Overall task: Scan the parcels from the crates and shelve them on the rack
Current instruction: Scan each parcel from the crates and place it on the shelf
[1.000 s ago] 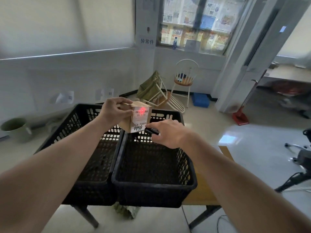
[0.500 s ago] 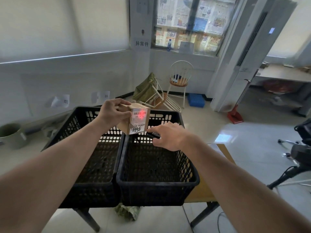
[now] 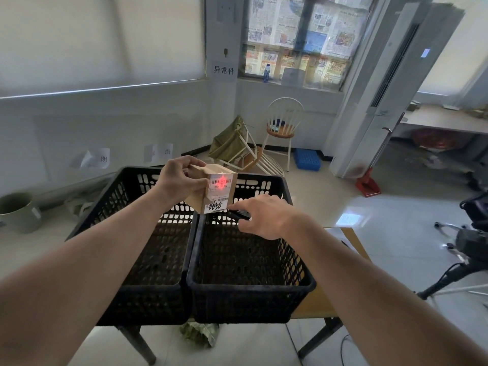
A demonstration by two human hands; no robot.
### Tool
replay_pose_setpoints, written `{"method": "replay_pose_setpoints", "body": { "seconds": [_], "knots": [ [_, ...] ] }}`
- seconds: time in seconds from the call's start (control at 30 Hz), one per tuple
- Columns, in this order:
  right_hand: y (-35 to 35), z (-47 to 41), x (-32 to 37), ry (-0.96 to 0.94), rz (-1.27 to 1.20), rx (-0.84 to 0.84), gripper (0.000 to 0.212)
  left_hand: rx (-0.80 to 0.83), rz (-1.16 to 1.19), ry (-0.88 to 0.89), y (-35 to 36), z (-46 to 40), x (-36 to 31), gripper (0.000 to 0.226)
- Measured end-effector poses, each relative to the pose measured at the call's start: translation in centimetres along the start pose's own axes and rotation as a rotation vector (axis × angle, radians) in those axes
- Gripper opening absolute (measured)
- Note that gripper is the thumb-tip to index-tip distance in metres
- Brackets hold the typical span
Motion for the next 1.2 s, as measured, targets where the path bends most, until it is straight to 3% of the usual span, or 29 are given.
{"method": "replay_pose_setpoints", "body": {
  "seconds": [0.97,1.2],
  "knots": [
    [1.1,-0.7,1.5,-0.004,0.007,0.014,0.057,0.011,0.065,-0.005,-1.0,1.2,1.5,0.037],
    [1.6,-1.4,1.2,0.014,-0.01,0.096,0.056,0.009,0.067,-0.01,-1.2,1.1,1.5,0.039]
  ]
}}
Point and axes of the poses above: each hand's wrist, its own z-axis away from the middle knuckle, its own y-axis out of the palm, x = y × z, the point moved 3 cm from there along -z, towards the middle knuckle, and after that the axes turned 15 degrees about x, right-handed, at the moved point
